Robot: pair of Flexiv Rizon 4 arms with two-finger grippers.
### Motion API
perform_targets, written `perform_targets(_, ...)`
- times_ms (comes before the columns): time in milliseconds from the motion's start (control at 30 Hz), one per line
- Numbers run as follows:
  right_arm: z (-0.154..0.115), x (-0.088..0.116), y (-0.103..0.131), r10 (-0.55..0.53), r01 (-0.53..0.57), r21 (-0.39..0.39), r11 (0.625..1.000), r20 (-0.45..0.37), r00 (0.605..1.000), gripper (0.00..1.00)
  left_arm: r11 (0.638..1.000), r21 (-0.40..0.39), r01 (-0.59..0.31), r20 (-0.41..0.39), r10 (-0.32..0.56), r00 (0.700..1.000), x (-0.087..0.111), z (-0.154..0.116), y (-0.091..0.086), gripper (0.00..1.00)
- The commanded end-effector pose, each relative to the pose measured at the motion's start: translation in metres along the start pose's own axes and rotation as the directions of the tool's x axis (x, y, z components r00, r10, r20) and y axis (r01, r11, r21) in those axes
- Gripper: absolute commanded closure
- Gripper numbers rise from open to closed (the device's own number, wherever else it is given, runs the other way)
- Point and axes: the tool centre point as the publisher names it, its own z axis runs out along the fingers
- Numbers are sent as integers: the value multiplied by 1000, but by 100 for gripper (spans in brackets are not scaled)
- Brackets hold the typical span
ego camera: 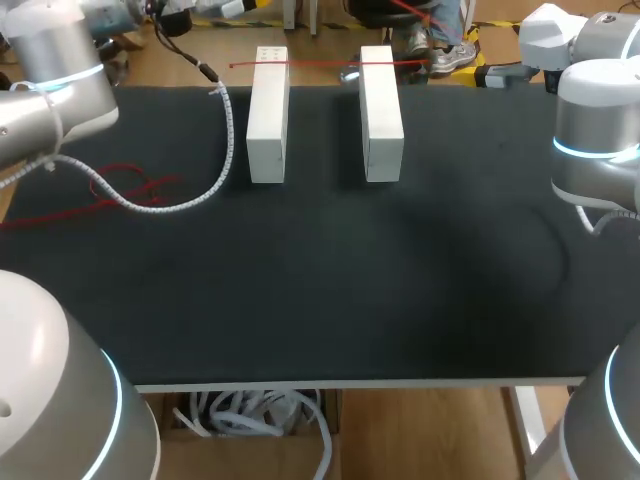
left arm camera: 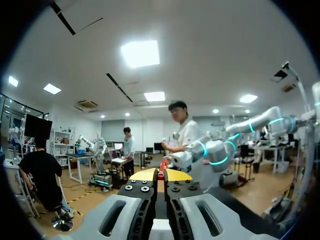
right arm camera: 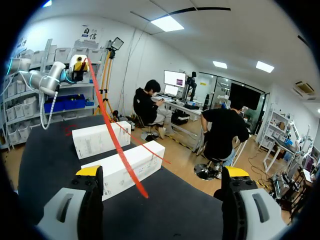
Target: Grab the tape and strap the tape.
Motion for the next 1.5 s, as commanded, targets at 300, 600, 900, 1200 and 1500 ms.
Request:
perform_targets(300,0,0,0,0,0,-1,1000,-1,1000,0,1000,9,-11,7,11,1000,-1,-2,0,100)
perform_targets(600,0,0,0,0,0,-1,1000,-1,1000,0,1000,12,-13,39,12,999,-2,-3,-1,100)
perform_targets(900,0,0,0,0,0,-1,1000,-1,1000,0,1000,12,-13,39,12,999,-2,-3,-1,100)
perform_targets(1200,0,0,0,0,0,-1,1000,-1,1000,0,1000,12,-13,39,12,999,-2,-3,-1,100)
perform_targets(1500,12,11,14,27,-28,-53,998,-13,1000,0,1000,12,-13,39,12,999,-2,-3,-1,100)
